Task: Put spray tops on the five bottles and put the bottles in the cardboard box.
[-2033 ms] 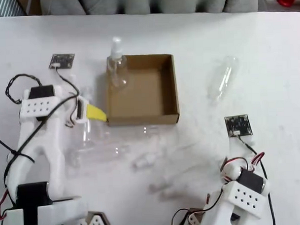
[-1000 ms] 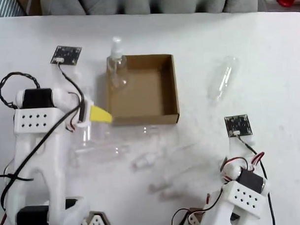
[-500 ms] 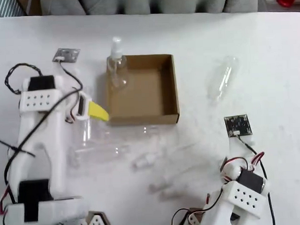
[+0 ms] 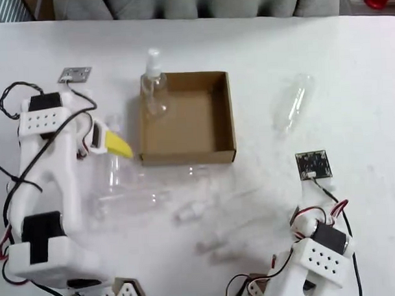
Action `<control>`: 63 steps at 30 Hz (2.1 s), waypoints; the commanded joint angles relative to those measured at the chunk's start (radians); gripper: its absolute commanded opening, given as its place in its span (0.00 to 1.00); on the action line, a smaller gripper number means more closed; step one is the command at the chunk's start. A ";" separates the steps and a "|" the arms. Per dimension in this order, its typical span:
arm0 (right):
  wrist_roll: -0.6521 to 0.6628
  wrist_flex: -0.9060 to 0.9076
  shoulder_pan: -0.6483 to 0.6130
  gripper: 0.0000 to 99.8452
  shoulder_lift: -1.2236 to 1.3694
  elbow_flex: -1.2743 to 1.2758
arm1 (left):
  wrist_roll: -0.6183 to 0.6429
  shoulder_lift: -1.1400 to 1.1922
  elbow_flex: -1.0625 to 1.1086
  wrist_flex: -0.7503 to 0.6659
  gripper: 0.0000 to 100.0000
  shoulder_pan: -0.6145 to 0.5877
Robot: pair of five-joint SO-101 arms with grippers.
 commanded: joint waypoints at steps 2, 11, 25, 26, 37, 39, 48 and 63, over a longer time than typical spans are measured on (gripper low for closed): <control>0.009 -0.021 0.004 0.02 -0.004 -0.006 | -0.018 0.048 -0.060 -0.092 0.40 0.005; 0.009 -0.021 0.004 0.02 -0.004 -0.006 | -0.011 0.093 -0.060 -0.158 0.40 0.010; 0.009 -0.022 0.004 0.02 -0.004 -0.006 | -0.018 0.294 -0.253 -0.095 0.20 0.033; 0.009 -0.022 0.004 0.02 -0.004 -0.006 | -0.018 0.295 -0.255 -0.083 0.21 0.045; 0.009 -0.022 0.004 0.02 -0.004 -0.006 | -0.023 0.289 -0.252 -0.029 0.32 0.094; 0.009 -0.022 0.004 0.02 -0.004 -0.006 | -0.077 0.289 -0.247 -0.025 0.32 0.090; 0.009 -0.022 0.004 0.02 -0.004 -0.006 | -0.264 0.288 -0.207 -0.029 0.31 0.050; 0.009 -0.022 0.004 0.02 -0.004 -0.006 | -0.322 0.295 -0.057 -0.273 0.27 0.018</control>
